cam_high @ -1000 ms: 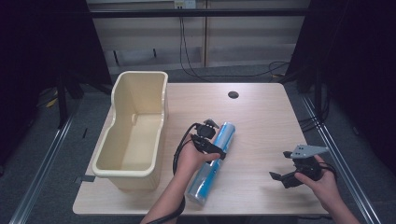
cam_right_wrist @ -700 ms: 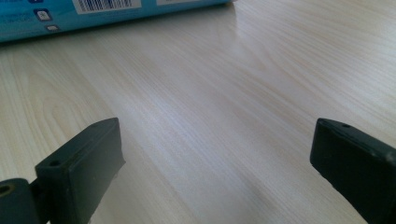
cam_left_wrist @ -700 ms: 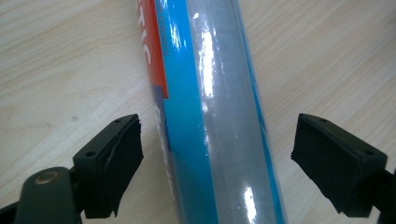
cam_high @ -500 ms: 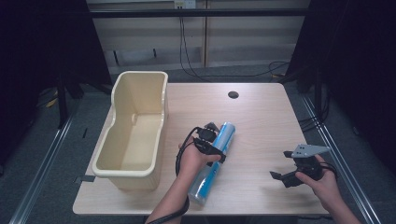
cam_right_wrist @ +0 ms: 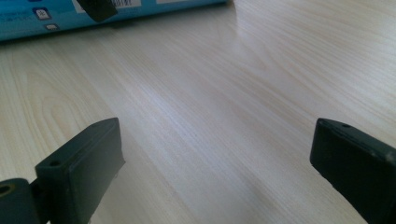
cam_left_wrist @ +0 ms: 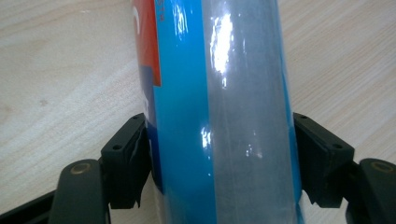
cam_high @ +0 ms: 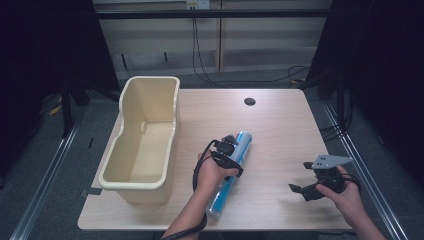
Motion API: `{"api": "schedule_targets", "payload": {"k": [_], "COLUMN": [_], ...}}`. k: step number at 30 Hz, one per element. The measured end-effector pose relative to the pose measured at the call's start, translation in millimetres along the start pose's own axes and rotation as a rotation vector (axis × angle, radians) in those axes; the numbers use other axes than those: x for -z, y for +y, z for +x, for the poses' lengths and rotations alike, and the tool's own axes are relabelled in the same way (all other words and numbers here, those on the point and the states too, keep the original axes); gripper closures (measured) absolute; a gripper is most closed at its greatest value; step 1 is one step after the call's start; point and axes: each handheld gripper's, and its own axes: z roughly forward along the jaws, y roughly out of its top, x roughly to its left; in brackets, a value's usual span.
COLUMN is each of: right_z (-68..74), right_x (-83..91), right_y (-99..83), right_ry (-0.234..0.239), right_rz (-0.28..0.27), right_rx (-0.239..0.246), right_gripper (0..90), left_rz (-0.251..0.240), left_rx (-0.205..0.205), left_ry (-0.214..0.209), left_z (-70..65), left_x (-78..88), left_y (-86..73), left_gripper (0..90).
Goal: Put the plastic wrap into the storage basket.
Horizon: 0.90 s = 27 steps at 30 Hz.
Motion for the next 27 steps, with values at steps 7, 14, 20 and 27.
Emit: {"api": "schedule_targets", "payload": {"k": [7, 14, 20, 27], "right_z": [0.2, 0.1, -0.1, -0.5], "right_x": [-0.9, -1.4, -2.2, -1.2], "right_y": [-0.1, -0.9, -0.8, -0.5], "right_ry": [0.004, -0.001, 0.010, 0.011], "right_rz": [0.005, 0.003, -0.002, -0.009], "right_rx": [0.003, 0.001, 0.003, 0.001], "right_gripper": [2.3, 2.2, 2.3, 2.2], "left_rz": [0.033, 0.083, 0.146, 0.150], "left_rx": [0.031, 0.084, 0.102, 0.117], "left_ry": [0.015, 0.027, 0.017, -0.013], "left_z": [-3.2, -4.8, -3.4, 0.6], "left_x": [-0.8, 0.4, 3.6, 18.5], "left_y": [1.8, 6.0, 5.4, 6.4], "left_gripper": [30.3, 31.7, 32.1, 32.3]}}
